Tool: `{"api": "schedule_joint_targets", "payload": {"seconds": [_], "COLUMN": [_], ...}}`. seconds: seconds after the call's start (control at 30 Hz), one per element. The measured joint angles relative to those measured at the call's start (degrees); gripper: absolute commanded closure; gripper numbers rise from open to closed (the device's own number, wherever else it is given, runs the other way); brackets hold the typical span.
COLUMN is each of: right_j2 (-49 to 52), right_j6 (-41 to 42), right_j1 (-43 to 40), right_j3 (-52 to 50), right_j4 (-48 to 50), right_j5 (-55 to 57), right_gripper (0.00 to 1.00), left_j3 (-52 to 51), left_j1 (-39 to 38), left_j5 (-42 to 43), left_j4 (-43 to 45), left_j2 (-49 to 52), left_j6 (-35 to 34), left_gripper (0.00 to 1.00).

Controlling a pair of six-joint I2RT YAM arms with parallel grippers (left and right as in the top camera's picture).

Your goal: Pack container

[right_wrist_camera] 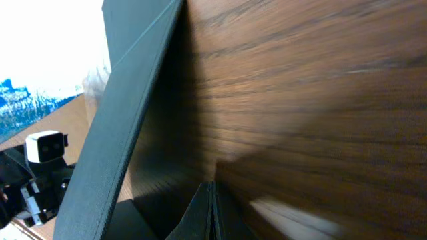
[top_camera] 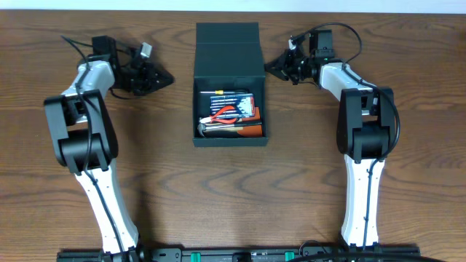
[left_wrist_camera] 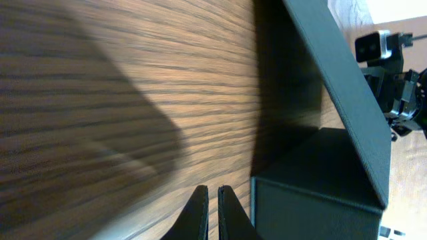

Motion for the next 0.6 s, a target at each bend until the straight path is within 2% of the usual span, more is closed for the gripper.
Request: {"api": "schedule_joint_targets", "payload": {"seconds": [0.27, 0.6], "right_j2": [0.39, 0.44], "right_j6": [0.44, 3.76], "right_j1": [1.64, 1.53], "right_j3": [0.00, -0.02], "right_j4": [3.96, 17.35], "right_j5": [-1.25, -7.17], "right_gripper": [0.99, 0.99], "left_j3": [-0.02, -0.02], "left_j1": [-5.14, -5.70], "left_j5": [0.39, 1.49], "left_j4": [6.01, 7.48], "left_j2": [0.00, 0.00], "left_j6": [-3.19, -6.67], "left_gripper": [0.94, 0.94]}}
